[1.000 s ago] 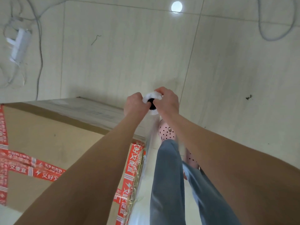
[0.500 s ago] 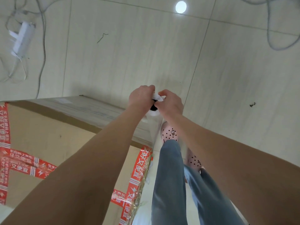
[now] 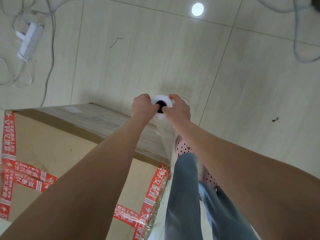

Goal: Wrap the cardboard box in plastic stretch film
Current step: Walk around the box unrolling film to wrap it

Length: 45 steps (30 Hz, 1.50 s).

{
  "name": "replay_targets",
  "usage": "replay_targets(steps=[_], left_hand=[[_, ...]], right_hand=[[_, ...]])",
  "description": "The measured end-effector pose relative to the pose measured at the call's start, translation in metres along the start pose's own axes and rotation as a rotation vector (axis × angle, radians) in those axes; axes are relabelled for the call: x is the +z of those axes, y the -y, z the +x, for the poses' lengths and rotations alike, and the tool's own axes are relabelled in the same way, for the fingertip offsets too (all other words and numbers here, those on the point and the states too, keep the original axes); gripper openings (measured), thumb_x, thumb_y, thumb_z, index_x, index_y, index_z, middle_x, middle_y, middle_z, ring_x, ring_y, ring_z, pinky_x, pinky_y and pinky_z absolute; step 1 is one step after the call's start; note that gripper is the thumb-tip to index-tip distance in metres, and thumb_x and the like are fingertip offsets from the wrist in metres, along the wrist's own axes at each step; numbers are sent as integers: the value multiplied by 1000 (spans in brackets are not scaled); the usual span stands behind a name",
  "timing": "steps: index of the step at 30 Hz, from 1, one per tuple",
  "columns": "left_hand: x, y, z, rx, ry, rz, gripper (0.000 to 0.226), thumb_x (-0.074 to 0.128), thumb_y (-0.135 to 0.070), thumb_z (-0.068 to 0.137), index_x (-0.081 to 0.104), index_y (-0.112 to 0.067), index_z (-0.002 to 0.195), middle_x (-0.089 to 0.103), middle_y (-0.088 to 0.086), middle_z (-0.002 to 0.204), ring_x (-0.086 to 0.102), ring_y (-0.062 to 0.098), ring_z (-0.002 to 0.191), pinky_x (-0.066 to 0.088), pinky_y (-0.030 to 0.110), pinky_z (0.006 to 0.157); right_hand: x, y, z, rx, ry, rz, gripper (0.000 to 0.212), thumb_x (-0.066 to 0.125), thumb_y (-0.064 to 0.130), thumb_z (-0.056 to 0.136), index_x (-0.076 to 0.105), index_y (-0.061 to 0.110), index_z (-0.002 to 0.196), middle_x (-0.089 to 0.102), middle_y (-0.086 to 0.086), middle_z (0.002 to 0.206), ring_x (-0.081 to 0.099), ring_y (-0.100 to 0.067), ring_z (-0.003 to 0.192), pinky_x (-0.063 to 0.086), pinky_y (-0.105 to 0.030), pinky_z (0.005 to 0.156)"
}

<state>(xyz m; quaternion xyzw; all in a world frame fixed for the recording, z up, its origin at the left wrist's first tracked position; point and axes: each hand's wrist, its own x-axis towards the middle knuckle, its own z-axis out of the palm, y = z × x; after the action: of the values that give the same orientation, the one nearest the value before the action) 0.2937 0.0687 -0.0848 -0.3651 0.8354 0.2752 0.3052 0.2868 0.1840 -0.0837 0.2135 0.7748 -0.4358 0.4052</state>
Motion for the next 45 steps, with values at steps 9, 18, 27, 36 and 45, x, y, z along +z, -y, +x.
replay_targets(steps=[9,18,27,36,45], left_hand=[[-13,11,3,-81,14,-28,32,66,-35,80,53,-6,84,64,7,78,63,20,59,48,29,52],[-26,-4,13,261,-62,317,23,56,-14,86,51,-11,108,53,9,100,56,28,83,37,33,61],[-37,0,26,70,-48,113,10,55,-16,80,49,-12,87,53,5,82,50,24,71,33,29,53],[-45,-6,28,-215,-13,-129,24,63,-26,81,54,-8,93,60,7,86,58,26,75,40,31,57],[-56,-13,44,-47,-94,-18,18,53,-12,84,55,-9,101,60,12,96,58,31,85,37,32,59]], right_hand=[[10,30,7,-101,-85,-142,27,60,15,81,55,25,106,55,7,97,53,-14,78,38,-23,64],[12,44,14,-149,-28,-309,16,58,20,85,59,26,99,64,6,101,58,-16,83,40,-26,67],[16,66,26,-240,11,-478,22,59,18,83,57,21,105,58,2,108,54,-15,85,38,-28,68],[13,92,43,-218,43,-576,28,64,22,79,54,25,105,52,0,111,53,-17,77,37,-27,66],[20,106,55,-287,107,-680,19,56,19,77,56,29,94,57,1,101,53,-16,73,31,-25,54]])
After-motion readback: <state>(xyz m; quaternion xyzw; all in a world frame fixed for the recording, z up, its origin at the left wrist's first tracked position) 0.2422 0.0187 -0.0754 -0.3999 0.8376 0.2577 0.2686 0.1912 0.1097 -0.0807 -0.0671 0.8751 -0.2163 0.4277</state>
